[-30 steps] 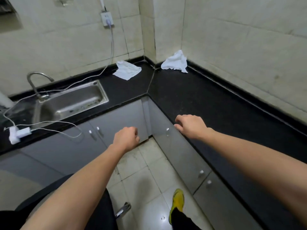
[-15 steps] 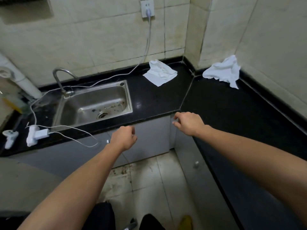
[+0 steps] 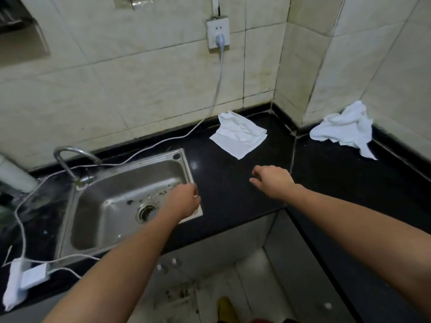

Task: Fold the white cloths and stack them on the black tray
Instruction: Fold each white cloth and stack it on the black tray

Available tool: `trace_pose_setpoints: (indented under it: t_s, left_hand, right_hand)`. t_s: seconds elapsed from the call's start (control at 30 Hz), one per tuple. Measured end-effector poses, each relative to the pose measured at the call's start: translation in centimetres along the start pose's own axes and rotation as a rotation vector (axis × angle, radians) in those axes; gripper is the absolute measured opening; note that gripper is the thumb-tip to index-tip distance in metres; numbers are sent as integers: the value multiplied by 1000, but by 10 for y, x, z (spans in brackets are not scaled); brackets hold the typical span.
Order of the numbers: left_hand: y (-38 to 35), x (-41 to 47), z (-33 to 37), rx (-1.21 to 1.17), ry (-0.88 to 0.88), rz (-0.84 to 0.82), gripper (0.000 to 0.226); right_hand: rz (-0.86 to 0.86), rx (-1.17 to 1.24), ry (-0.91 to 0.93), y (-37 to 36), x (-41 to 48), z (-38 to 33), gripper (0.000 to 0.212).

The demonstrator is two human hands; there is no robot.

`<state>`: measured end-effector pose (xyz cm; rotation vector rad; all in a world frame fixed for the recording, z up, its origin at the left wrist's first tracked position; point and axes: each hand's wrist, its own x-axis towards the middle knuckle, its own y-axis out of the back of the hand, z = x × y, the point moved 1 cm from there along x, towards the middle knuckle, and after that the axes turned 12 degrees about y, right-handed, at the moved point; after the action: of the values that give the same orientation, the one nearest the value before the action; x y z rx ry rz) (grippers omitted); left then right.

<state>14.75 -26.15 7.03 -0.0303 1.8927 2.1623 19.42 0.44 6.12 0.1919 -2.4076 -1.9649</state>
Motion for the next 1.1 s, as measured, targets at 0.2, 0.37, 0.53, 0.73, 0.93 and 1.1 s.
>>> trace_pose_setpoints:
  t_s: [0.2, 0.37, 0.53, 0.73, 0.93, 1.1]
  left_hand:
    - [13, 78, -3, -3, -56, -64, 12]
    - [2, 131, 3, -19, -59, -119, 12]
    - [-13, 170, 9, -36, -11, -175, 9]
    - [-22, 222, 15, -21, 107, -217, 12]
    - [-45, 248, 30, -12, 126, -262, 18]
    - [-59, 273, 38, -9, 106, -296, 18]
  right_hand:
    - [-34, 9, -63, -6, 58, 14, 28]
    - [-65, 2, -51, -12, 111, 42, 28]
    - [-132, 9, -61, -33, 169, 76, 27]
    - [-158, 108, -130, -48, 265, 130, 39]
    - [-36, 129, -388, -59, 331, 193, 47]
    - [-90, 140, -438, -82, 351, 221, 31]
